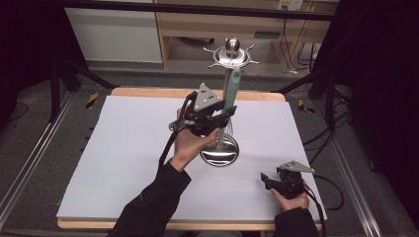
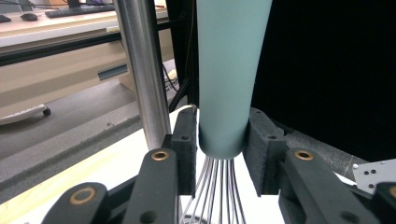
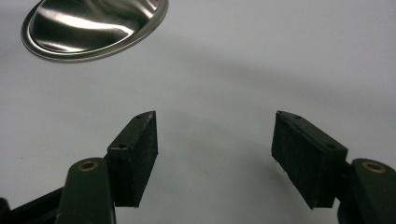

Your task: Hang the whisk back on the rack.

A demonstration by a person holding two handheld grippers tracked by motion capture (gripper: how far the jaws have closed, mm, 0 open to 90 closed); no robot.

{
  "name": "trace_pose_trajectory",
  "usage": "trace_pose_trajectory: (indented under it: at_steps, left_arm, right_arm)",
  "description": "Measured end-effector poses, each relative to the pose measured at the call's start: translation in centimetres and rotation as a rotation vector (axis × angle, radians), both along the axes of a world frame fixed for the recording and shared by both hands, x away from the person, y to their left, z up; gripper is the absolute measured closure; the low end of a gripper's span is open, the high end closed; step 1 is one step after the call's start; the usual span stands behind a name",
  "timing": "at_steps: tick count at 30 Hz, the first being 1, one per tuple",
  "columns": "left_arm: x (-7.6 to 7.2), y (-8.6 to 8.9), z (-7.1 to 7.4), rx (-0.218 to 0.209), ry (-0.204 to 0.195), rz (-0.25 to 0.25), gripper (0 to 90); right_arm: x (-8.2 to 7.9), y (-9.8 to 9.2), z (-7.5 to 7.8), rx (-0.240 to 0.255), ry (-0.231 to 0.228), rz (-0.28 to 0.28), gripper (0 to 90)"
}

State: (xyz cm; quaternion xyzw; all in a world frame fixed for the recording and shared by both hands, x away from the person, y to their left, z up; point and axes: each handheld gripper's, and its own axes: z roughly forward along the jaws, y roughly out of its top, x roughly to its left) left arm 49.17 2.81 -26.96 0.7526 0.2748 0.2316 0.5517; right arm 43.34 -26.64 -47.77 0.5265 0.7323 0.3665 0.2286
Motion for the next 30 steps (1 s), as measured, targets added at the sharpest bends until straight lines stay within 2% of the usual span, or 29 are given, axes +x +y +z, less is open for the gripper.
trace_pose_trajectory:
  at_steps: [8, 9, 14, 15, 16, 30]
  left_arm:
    - [-0.7, 0.5, -0.3, 0.015, -0.013, -0.01, 58.1]
    - [-0.9, 0.6, -0.4, 0.007, -0.004, -0.009, 56.6]
    - [-1.4, 1.4, -0.9, 0.033, -0.008, -0.031, 51.9]
    - [-1.5, 1.6, -1.1, 0.035, -0.009, -0.031, 50.4]
    - [-1.8, 1.6, -1.3, 0.015, 0.008, -0.026, 49.2]
    - [-3.4, 4.7, -4.4, 0.041, 0.04, -0.02, 41.0]
  right_arm:
    - [0.0, 0.0, 0.0, 0.0, 0.002, -0.002, 31.7]
    - [0.0, 0.0, 0.0, 0.005, 0.006, 0.0, 31.7]
    - [0.0, 0.0, 0.0, 0.003, 0.007, 0.001, 31.7]
    - [0.0, -0.1, 0.0, 0.002, 0.004, 0.003, 31.7]
    - [0.0, -0.1, 0.0, 0.002, 0.004, 0.003, 31.7]
    - [-0.1, 0.1, -0.1, -0.004, 0.011, -0.005, 30.5]
